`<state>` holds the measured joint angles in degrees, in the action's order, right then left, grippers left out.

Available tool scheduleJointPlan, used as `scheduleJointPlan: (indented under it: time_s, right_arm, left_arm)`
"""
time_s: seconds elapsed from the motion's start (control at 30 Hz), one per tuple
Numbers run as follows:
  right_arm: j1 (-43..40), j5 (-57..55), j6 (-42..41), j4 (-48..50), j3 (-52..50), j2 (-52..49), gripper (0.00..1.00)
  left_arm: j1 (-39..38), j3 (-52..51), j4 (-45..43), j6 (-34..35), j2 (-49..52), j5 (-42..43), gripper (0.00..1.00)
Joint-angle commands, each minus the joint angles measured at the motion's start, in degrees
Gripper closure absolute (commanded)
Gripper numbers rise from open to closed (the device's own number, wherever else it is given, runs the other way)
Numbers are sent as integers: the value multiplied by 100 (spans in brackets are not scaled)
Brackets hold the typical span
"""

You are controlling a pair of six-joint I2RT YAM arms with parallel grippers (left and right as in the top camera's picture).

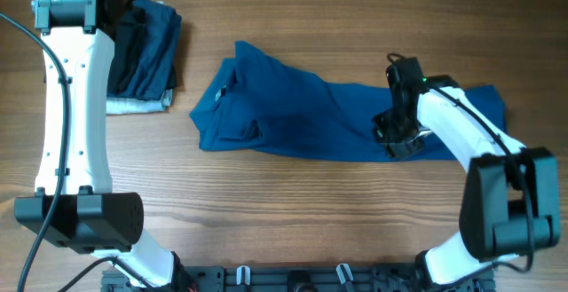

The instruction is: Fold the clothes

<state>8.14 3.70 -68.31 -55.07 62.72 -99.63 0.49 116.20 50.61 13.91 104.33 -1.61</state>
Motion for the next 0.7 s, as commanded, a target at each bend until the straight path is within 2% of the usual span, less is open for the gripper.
scheduleJointPlan:
  time_s: [0.0,0.1,0.3,0.57,0.67]
  right_arm:
    - [-125,-389,431,-149,457,868,39]
    - [-935,-393,544,-341,455,1261,39]
    - [-2149,-592,730,-352,387,1016,40]
    - [-3001,-623,831,767,11,306,49]
    - [-3029,-627,807,1084,11,-42,49]
  left_arm:
    - [15,-26,-13,2,35,9,0]
    - [15,-26,-13,2,35,9,0]
    - [15,-26,-13,2,35,9,0]
    - [15,-26,-13,2,35,9,0]
    - [15,-26,-13,2,35,9,0]
